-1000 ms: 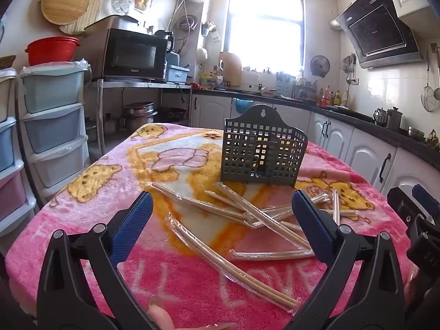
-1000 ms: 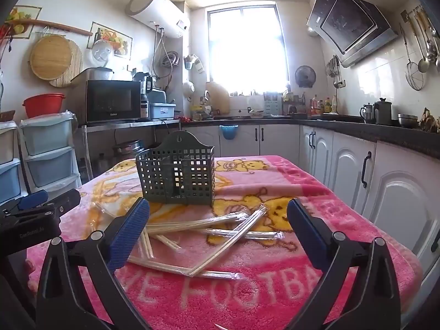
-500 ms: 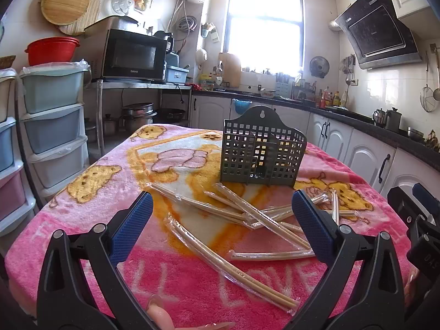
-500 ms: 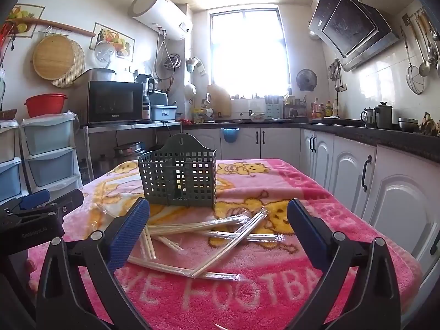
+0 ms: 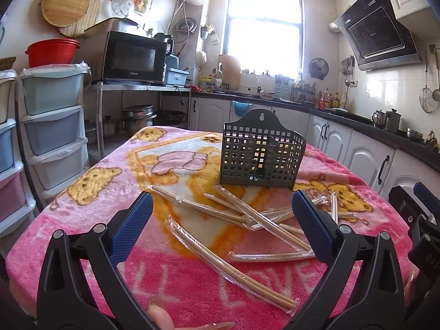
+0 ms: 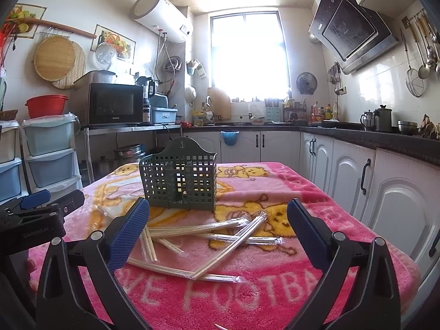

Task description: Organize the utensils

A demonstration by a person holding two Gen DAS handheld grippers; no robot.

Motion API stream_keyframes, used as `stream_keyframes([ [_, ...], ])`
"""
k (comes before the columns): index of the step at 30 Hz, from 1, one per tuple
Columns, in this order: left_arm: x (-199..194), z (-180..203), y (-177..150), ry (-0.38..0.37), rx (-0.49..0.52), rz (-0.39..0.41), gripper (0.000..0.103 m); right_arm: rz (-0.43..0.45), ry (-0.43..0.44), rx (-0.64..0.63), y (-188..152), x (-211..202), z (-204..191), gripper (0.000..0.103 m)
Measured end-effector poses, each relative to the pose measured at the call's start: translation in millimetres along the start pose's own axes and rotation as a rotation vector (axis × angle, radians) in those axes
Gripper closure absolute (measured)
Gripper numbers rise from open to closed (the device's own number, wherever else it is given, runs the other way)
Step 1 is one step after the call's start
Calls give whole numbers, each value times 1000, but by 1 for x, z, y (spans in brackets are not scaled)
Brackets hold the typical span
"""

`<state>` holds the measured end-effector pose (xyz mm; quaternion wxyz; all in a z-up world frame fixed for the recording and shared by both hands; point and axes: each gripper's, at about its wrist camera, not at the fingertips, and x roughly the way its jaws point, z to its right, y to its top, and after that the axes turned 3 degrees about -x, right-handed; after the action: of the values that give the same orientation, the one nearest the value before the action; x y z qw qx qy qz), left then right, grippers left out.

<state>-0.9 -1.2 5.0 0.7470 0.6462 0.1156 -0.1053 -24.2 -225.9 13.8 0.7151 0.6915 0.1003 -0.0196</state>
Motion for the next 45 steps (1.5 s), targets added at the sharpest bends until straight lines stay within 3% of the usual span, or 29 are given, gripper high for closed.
stream_keyframes([
  [27, -4, -1, 7, -2, -1, 10, 10, 12, 0, -12, 5, -3, 2, 6],
  [45, 6, -26, 14, 37, -65, -22, 10, -46, 75, -55, 7, 15, -11, 6],
])
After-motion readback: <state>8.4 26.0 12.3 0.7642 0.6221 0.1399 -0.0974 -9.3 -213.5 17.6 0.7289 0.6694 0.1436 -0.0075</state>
